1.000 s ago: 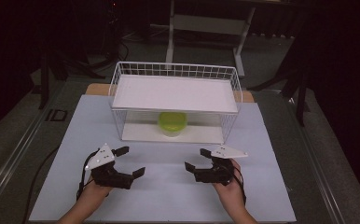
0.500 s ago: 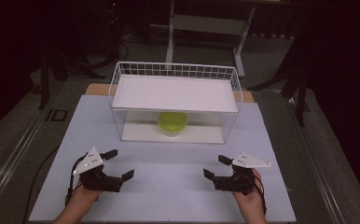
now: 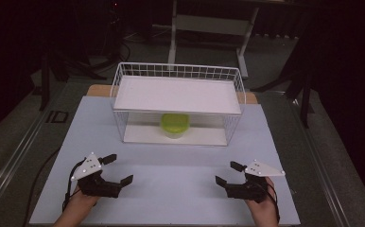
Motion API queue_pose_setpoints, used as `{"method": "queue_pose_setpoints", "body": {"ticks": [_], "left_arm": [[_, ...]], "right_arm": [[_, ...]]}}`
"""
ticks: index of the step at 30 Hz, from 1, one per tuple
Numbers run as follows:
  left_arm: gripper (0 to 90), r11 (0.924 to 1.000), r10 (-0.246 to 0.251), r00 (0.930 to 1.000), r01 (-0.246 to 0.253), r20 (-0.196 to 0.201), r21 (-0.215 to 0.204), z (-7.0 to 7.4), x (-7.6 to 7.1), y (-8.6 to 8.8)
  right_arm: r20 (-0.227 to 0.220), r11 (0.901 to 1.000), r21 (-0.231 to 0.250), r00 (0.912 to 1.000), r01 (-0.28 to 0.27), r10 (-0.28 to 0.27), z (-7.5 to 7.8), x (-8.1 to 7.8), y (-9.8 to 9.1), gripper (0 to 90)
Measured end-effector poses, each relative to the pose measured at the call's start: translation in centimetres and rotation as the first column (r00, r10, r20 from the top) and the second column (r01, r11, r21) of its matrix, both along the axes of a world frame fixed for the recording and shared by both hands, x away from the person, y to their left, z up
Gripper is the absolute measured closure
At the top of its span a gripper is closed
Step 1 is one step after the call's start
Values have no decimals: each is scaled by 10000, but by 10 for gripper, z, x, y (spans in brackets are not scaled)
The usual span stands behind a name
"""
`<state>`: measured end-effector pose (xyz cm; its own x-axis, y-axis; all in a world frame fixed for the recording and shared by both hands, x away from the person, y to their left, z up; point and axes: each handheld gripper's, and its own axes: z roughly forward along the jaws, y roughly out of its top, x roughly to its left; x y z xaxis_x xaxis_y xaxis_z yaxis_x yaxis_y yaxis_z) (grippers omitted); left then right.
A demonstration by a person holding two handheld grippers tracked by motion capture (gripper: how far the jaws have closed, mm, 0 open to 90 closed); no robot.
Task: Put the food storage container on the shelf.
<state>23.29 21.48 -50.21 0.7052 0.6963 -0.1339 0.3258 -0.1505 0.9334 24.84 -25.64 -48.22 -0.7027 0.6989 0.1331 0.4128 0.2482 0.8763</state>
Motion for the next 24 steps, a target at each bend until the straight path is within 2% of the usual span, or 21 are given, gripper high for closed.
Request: {"method": "queue_pose_setpoints", "body": {"ticks": [5,12,16,24], "left_arm": [[15,10000,29,9999,-29,-117,-30,-6,0,1],[15,9997,164,9998,-165,-57,-177,-5,0,2],[15,9995,226,9997,-225,52,-227,-3,-1,1],[15,9988,253,9997,-252,21,-412,-3,-3,2]], "right_arm": [[137,10000,74,9999,59,-60,-4,2,-8,172],[-103,9999,-45,9999,-100,100,-13,10,-16,172],[-325,9999,-70,9994,80,-82,-19,14,-17,172],[-396,9998,-182,9992,-12,5,-21,16,-13,172]]}}
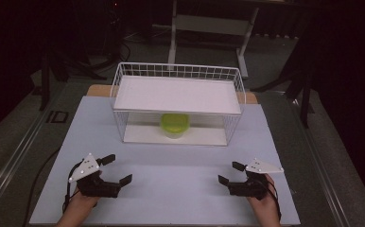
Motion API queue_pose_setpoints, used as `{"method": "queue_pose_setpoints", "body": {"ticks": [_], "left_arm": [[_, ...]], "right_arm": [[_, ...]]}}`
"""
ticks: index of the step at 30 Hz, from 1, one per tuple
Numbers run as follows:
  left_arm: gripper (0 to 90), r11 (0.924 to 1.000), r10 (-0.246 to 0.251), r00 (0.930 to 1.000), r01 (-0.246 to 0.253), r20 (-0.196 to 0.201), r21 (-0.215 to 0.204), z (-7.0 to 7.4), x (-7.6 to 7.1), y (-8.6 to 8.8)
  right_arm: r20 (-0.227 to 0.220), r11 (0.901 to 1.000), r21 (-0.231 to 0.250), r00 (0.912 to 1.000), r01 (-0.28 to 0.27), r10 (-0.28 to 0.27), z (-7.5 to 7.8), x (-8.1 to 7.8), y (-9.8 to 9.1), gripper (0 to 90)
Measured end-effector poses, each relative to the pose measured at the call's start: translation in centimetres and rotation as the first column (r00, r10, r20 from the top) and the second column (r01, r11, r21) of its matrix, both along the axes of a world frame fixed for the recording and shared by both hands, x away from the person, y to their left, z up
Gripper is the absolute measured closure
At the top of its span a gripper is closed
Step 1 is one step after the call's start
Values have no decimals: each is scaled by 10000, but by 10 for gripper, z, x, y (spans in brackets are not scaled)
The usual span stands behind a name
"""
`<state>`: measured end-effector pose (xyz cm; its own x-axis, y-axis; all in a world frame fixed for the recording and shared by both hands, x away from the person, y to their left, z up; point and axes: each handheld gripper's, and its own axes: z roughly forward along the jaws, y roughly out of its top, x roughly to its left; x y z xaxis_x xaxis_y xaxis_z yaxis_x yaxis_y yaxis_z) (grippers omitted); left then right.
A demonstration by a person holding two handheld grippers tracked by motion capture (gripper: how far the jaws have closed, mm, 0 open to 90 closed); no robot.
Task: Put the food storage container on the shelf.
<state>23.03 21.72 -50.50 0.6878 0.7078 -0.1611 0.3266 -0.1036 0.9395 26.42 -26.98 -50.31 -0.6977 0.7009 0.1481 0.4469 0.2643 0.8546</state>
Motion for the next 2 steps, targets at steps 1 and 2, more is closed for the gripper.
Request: {"method": "queue_pose_setpoints", "body": {"ticks": [1,2], "left_arm": [[15,10000,0,10000,0,0,0,0,0,0],[15,10000,9,10000,-9,29,69,1,-1,0]], "right_arm": [[0,10000,0,10000,0,0,0,0,0,172],[43,10000,-43,10000,-23,23,0,0,1,171]]}}
